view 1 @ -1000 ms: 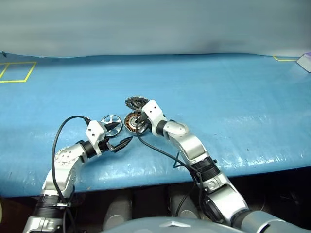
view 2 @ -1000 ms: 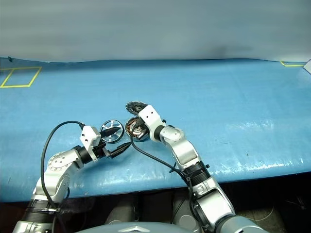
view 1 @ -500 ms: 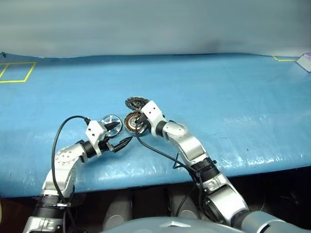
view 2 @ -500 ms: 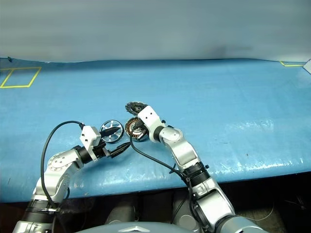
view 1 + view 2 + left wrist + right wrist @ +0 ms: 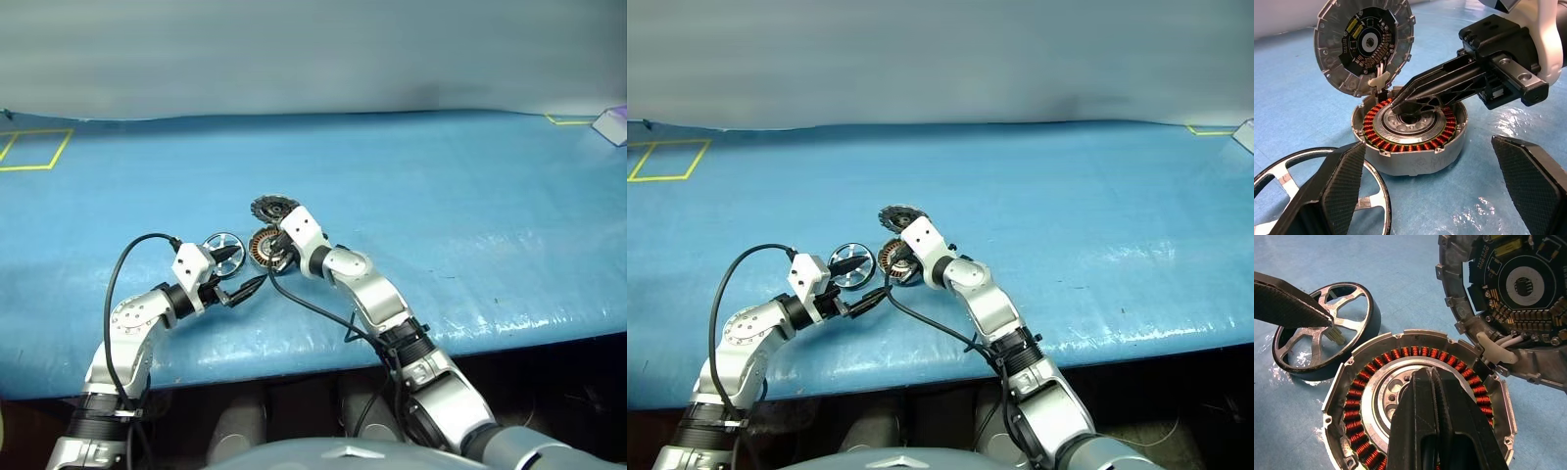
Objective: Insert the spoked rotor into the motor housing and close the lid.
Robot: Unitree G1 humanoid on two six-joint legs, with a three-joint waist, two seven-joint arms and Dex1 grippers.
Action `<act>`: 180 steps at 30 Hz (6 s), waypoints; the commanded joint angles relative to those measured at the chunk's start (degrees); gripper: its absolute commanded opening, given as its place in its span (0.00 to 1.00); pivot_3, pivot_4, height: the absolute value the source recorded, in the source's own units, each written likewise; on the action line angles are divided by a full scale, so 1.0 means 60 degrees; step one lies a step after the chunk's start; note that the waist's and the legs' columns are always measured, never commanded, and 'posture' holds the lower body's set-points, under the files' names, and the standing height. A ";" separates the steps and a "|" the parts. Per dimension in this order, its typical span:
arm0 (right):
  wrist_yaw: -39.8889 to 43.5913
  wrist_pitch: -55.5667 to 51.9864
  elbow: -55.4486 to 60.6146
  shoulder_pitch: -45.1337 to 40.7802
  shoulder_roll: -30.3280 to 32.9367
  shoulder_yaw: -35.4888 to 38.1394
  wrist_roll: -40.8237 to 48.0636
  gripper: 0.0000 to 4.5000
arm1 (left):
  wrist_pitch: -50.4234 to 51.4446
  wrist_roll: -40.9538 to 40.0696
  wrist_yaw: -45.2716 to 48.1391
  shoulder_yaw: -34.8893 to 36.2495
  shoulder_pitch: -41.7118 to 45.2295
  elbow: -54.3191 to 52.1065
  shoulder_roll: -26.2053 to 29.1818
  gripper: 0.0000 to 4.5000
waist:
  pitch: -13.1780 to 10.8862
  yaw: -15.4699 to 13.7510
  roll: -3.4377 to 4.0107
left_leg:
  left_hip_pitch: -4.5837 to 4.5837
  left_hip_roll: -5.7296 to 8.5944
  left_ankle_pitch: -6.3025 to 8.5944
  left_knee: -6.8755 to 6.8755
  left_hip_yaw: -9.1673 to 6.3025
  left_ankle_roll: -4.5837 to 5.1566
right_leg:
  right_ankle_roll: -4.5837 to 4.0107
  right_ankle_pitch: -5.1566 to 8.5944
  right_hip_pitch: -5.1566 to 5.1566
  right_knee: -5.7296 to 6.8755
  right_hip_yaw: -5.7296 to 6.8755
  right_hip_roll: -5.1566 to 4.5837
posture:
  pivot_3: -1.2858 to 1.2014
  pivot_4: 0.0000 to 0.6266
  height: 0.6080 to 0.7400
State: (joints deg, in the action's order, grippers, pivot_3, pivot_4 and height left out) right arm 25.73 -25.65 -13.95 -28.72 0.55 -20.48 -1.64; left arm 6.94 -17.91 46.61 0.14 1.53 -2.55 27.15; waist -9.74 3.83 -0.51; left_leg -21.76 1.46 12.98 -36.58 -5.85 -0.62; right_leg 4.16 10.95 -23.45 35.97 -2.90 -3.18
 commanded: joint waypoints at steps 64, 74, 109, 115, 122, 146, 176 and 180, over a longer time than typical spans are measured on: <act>0.0984 0.0070 0.1549 0.1197 0.0103 -0.0444 0.0207 0.02 | -0.0186 0.0009 -0.0026 0.0172 0.0062 -0.0068 0.0112 1.00 | 0.0247 -0.0025 0.0022 | -0.0005 -0.0007 0.0032 0.0189 -0.0024 -0.0055 | -0.0007 0.0091 -0.0044 -0.0010 0.0021 -0.0007 | 0.52 0.24 1.00; 0.0541 0.0004 0.2298 0.1017 -0.0005 0.0085 0.0572 0.02 | -0.0143 -0.0027 0.0034 0.0148 0.0027 -0.0105 0.0117 1.00 | 0.0111 -0.0059 -0.0001 | -0.0025 -0.0003 0.0043 0.0217 -0.0032 -0.0073 | -0.0011 0.0118 -0.0063 -0.0015 0.0035 -0.0014 | 0.52 0.24 1.00; 0.0310 -0.0481 0.2177 0.1218 0.0595 -0.0494 0.0103 0.02 | -0.0089 -0.0015 0.0039 0.0193 0.0020 -0.0111 0.0166 1.00 | 0.0109 -0.0062 -0.0001 | -0.0023 -0.0004 0.0043 0.0173 -0.0032 -0.0075 | 0.0006 0.0109 -0.0044 -0.0007 0.0039 -0.0012 | 0.52 0.24 1.00; 0.0167 -0.0532 0.1813 0.1108 0.0796 -0.0682 -0.0328 0.02 | -0.0077 -0.0024 0.0001 0.0218 -0.0054 -0.0169 0.0173 1.00 | 0.0110 -0.0060 -0.0002 | -0.0014 -0.0004 0.0043 0.0164 -0.0032 -0.0074 | 0.0010 0.0106 -0.0032 0.0001 0.0039 -0.0011 | 0.52 0.24 1.00; 0.0370 -0.0394 0.2401 0.1169 0.0537 -0.0305 0.0198 0.02 | -0.0044 -0.0049 -0.0028 0.0239 -0.0091 -0.0204 0.0195 1.00 | 0.0110 -0.0061 -0.0002 | -0.0010 -0.0004 0.0043 0.0160 -0.0032 -0.0074 | 0.0012 0.0104 -0.0028 0.0003 0.0038 -0.0010 | 0.52 0.24 1.00; 0.0559 -0.0991 0.4496 0.2106 0.0948 0.0059 0.1130 0.02 | 0.0965 -0.0622 -0.0113 0.0907 0.0073 -0.0424 0.0679 1.00 | 0.0110 -0.0056 -0.0002 | -0.0014 -0.0006 0.0043 0.0159 -0.0032 -0.0074 | 0.0013 0.0103 -0.0035 0.0006 0.0038 -0.0009 | 0.52 0.24 1.00; 0.0212 -0.0943 0.4247 0.2226 0.0752 0.0022 0.1131 0.00 | 0.1979 0.0381 -0.1306 0.0679 0.0175 -0.0055 0.0739 0.59 | 0.0110 -0.0077 -0.0003 | -0.0014 -0.0003 0.0043 0.0151 -0.0031 -0.0075 | 0.0018 0.0100 -0.0028 0.0007 0.0036 -0.0011 | 0.52 0.24 1.00; 0.0155 -0.0914 0.4243 0.2235 0.0778 0.0011 0.1126 0.00 | 0.1961 0.0362 -0.1311 0.0666 0.0214 0.0019 0.0707 0.59 | 0.0111 -0.0077 -0.0002 | -0.0014 -0.0003 0.0043 0.0146 -0.0031 -0.0075 | 0.0020 0.0098 -0.0028 0.0008 0.0036 -0.0011 | 0.52 0.24 1.00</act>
State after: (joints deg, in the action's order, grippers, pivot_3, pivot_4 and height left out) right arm 26.99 -31.83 10.08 -14.87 5.71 -20.72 4.67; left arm 18.62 -16.06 38.77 4.00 2.47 -2.63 31.45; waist -9.08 3.37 -0.52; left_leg -21.84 1.45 13.24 -35.72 -6.04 -1.07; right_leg 4.28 11.54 -23.61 36.02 -2.68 -3.24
